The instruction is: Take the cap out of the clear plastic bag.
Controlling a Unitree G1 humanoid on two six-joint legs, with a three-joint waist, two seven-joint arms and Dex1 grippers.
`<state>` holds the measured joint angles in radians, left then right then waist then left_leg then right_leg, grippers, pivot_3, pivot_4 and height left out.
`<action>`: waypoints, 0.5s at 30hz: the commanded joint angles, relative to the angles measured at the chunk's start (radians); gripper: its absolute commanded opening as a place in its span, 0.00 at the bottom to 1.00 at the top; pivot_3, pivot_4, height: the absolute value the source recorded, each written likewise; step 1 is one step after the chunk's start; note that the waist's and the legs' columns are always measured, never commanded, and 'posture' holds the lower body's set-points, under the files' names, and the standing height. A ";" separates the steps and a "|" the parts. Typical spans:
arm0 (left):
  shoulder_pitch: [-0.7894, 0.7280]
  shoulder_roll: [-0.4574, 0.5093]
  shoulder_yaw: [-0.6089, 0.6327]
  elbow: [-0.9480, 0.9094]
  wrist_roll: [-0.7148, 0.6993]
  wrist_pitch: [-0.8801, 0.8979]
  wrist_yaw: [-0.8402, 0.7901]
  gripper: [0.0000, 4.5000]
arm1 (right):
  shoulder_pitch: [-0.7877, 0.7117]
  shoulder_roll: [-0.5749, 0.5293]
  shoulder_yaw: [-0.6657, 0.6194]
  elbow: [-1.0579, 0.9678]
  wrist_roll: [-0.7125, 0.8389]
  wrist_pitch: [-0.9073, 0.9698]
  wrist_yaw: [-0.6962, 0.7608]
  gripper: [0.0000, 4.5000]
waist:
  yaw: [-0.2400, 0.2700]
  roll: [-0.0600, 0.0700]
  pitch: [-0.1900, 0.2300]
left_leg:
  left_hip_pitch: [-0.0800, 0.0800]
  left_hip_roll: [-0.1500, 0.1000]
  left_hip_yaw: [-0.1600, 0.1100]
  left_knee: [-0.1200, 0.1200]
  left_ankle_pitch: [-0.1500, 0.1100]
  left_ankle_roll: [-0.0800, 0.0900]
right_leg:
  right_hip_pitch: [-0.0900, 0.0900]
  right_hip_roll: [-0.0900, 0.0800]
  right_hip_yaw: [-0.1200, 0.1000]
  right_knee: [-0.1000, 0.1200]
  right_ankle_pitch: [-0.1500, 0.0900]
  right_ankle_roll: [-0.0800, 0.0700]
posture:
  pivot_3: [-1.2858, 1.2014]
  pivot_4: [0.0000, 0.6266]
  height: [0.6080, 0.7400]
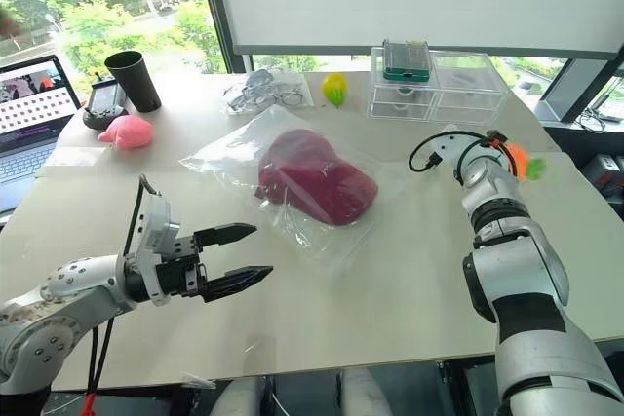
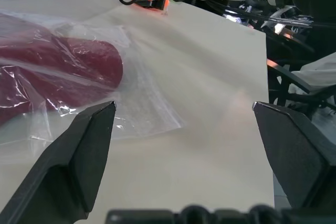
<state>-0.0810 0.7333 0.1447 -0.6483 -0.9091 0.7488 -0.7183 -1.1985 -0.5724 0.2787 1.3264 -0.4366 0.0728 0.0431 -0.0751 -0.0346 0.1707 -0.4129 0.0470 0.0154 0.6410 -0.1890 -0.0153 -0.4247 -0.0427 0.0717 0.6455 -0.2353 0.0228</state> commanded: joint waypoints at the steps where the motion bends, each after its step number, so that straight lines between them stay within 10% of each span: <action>1: -0.017 0.015 -0.001 -0.006 -0.007 0.002 -0.015 1.00 | -0.036 0.001 -0.098 -0.149 0.111 -0.024 0.094 0.99 | 0.000 0.000 0.000 | 0.000 0.000 0.000 0.000 0.000 0.000 | 0.000 0.000 0.000 0.000 0.000 0.000 | 0.52 0.24 1.00; 15: -0.058 0.026 -0.072 0.061 0.100 -0.040 -0.056 1.00 | 0.710 -0.231 -0.389 -1.612 0.914 0.632 0.929 0.99 | 0.062 0.001 0.000 | -0.004 0.000 -0.002 0.000 -0.001 0.001 | 0.001 0.000 -0.004 -0.003 -0.002 0.002 | 0.52 0.24 1.00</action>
<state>-0.1208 0.7577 0.0839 -0.5737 -0.8235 0.7380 -0.7551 -0.5089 -0.7666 -0.0525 -0.1644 0.3991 0.6477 0.9302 -0.0135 -0.0333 0.1712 -0.4161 0.0475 0.0137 0.6413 -0.1900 -0.0140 -0.4238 -0.0431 0.0686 0.6421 -0.2371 0.0254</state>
